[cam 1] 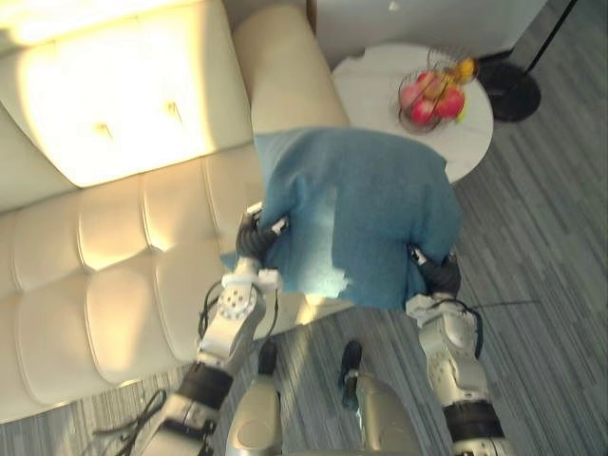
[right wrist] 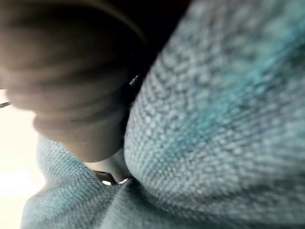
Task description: Pick up cushions and gather them together orderly.
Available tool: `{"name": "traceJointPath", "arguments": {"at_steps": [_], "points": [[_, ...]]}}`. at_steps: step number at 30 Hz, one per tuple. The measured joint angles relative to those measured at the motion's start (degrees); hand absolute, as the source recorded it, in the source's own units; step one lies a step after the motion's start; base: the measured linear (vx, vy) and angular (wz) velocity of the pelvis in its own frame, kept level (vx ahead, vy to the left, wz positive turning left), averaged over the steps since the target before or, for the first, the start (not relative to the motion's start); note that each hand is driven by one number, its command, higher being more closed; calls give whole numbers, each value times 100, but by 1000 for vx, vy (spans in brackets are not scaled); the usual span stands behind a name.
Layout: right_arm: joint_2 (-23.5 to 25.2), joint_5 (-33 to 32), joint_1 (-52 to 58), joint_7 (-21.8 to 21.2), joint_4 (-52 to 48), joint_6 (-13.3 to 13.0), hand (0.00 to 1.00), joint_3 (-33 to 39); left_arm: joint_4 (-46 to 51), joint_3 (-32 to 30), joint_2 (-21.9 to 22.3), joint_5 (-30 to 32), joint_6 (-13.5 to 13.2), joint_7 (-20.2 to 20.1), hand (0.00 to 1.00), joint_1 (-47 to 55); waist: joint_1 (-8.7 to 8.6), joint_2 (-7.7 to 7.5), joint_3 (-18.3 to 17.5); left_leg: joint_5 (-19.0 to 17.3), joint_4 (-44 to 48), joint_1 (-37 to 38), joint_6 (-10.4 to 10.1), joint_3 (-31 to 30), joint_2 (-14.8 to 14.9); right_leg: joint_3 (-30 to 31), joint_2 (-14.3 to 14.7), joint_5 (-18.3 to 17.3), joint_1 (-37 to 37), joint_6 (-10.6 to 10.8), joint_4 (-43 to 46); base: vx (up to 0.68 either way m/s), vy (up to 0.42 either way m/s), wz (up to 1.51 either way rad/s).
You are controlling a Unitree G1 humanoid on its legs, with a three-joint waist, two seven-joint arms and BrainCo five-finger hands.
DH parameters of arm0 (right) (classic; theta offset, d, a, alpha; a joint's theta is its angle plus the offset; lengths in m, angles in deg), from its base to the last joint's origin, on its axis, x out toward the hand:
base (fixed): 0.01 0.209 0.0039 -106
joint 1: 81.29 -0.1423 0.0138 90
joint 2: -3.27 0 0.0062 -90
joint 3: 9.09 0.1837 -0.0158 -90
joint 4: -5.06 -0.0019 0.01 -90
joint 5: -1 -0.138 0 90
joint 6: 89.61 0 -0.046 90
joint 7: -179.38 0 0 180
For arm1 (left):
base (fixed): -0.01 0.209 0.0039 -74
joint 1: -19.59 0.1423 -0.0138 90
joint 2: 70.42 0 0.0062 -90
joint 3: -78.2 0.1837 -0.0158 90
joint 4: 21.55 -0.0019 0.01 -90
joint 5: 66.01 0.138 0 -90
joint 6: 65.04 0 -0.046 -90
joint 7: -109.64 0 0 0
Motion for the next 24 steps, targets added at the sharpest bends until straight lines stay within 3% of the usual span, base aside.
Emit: {"name": "traceJointPath", "arguments": {"at_steps": [3, 10, 12, 15, 17, 18, 19, 20, 21, 24], "points": [[2, 219, 355, -96, -174, -56, 100, -99, 449, -7, 81, 3, -61, -104, 100, 730, -46, 121, -313, -87, -150, 327, 70, 0, 22, -43, 23, -26, 325, 40, -113, 71, 23, 5], [-4, 474, 1007, -273, -289, -86, 100, -361, 684, -48, 178, -5, -143, -272, 100, 1824, -45, 233, -894, -179, -152, 731, 156, -139, -43, -193, -41, -90, 888, 132, -227, 13, 18, 11], [-8, 502, 1096, -326, -286, -86, 100, -409, 683, -70, 183, -9, -143, -284, 100, 1977, 16, 265, -1022, -178, -99, 669, 156, -218, -70, -260, -67, -89, 907, 132, -230, -41, 7, 27], [-149, 693, 1089, -328, -282, -93, 100, -391, 682, -69, 194, -7, -141, -401, 100, 1965, -31, 319, -1009, -172, 348, 200, 150, -650, -188, -711, -167, -105, 899, 124, -155, -103, -12, 75], [-221, 702, 993, -307, -279, -97, 100, -373, 681, -68, 227, -9, -146, -405, 100, 1948, -44, 369, -1007, 48, 522, -223, 85, -751, -268, -1063, -252, -164, 744, 57, -48, -151, -26, 110], [-234, 728, 928, -263, -258, -98, 100, -282, 677, -42, 269, -5, -137, -405, 100, 1868, -82, 349, -994, 357, 177, -322, 211, -541, -283, -1304, -435, -164, 669, -53, -120, -200, 41, 119], [-250, 860, 796, -203, -241, -98, 100, -122, 680, -1, 336, -6, -143, -407, 100, 1784, -49, 397, -969, 125, 510, -480, 557, 484, -63, -1647, -526, -62, 609, -97, -138, -202, 67, 114], [-256, 922, 719, -146, -217, -98, 100, -107, 668, 30, 338, -7, -146, -406, 100, 1759, -48, 410, -970, -104, 884, -580, 737, 933, 53, -1732, -595, -8, 560, -51, -92, -183, 109, 94], [-258, 923, 586, -42, -177, -98, 100, -106, 626, 76, 342, -10, -147, -405, 100, 1728, -70, 359, -939, -349, 1463, -577, 841, 1681, 315, -1870, -858, 43, 544, -9, 10, -113, 74, 70], [-350, 925, 533, 24, -176, -101, 100, -104, 614, 132, 387, -21, -209, -406, 100, 1725, -176, 321, -936, -563, 1800, -219, 598, 2380, 925, -2106, -1253, 277, 626, 193, -78, -125, 246, 69]]}}
